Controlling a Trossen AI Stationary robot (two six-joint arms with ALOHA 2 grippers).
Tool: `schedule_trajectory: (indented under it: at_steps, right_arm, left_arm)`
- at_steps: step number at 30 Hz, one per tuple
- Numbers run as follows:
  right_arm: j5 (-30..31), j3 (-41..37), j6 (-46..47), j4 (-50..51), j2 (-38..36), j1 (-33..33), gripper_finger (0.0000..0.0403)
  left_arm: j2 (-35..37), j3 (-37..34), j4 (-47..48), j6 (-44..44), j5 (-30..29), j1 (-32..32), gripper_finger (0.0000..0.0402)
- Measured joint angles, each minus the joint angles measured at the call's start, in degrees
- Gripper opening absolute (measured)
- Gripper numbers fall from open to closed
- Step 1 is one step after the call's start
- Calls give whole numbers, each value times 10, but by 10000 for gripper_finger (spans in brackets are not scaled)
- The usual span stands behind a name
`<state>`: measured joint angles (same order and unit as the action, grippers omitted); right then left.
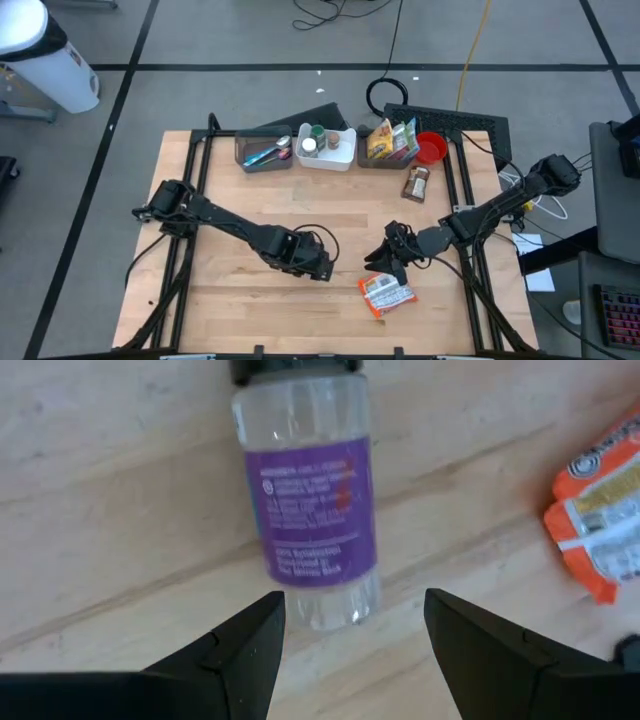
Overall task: Pick & Place Food Item
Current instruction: Put the black seasoning bottle into the white bin
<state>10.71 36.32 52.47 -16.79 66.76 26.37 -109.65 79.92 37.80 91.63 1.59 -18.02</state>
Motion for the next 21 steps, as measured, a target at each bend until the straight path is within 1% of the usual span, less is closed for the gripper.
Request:
schedule_trajectory:
  at_steps: [5, 14, 21]
  right_arm:
    - [1, 0, 2, 0, 0, 0, 144]
    - [1, 0, 4, -5, 0, 0, 144]
    - [0, 0, 4, -5, 0, 0, 144]
  left_arm:
    - [-5, 0, -6, 4, -9, 0, 246]
    - [-44, 1, -22, 11, 40, -1, 246]
    - [-48, 1, -17, 32, 27, -2, 246]
